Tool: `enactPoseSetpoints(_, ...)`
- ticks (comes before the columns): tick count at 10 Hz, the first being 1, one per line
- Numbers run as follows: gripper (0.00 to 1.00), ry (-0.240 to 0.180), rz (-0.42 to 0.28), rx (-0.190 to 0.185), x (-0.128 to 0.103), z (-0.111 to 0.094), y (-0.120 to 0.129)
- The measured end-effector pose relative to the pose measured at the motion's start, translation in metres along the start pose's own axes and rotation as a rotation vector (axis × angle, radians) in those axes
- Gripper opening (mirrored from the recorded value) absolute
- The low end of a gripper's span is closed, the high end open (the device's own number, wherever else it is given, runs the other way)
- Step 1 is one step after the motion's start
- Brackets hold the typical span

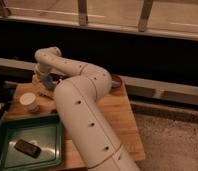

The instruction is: Stack cups on top of each other

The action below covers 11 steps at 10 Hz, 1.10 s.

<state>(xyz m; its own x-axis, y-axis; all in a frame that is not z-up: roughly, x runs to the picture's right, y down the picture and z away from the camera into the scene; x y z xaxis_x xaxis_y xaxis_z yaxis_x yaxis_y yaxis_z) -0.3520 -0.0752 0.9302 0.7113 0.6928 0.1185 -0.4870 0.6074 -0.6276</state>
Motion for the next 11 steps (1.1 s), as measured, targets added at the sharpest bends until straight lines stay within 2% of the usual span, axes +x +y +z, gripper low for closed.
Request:
enactPoseSetpoints(5, 0.60, 0.033, 0.008, -0.017, 0.017, 0.014, -0.005)
enactPoseSetpoints(11, 0.60, 0.091, 0.012, -0.052, 0.028, 0.047, -0.006)
